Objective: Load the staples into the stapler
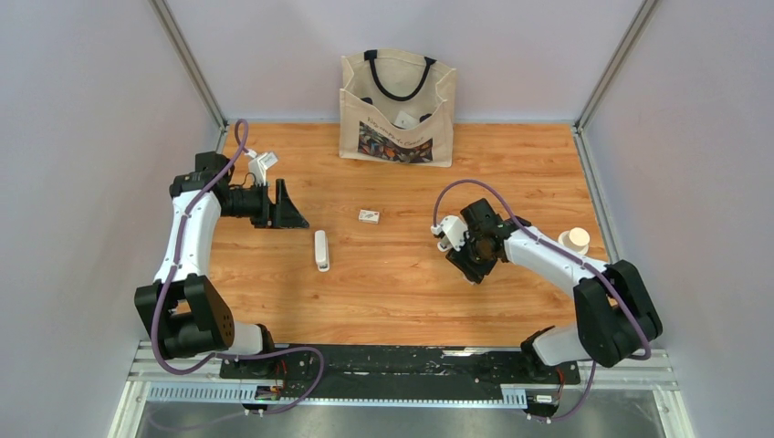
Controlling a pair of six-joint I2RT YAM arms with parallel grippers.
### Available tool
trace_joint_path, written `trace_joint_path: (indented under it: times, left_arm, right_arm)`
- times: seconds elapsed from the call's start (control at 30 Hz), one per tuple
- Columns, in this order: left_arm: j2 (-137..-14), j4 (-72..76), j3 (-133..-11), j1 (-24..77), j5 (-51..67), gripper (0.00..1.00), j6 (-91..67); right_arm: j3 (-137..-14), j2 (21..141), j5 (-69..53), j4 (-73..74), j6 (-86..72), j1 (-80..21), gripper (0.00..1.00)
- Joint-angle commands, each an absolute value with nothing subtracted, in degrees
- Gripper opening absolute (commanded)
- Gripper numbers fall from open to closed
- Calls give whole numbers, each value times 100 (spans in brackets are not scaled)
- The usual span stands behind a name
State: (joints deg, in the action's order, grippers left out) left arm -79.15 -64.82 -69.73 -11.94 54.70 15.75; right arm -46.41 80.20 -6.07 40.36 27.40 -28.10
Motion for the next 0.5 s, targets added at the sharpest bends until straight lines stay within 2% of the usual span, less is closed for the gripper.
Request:
trace_joint_path:
  times: [0.0, 0.47]
  left_arm:
    - [-7805, -6337, -6935, -1239, 5555, 86, 1626]
    - [-7814, -6284, -6908, -1239, 5572, 86, 1600]
  right_arm:
    - [-4641, 8130, -519, 3876, 2742, -2839, 46]
    - [-4667, 8411, -378, 3788, 2795, -2892, 44]
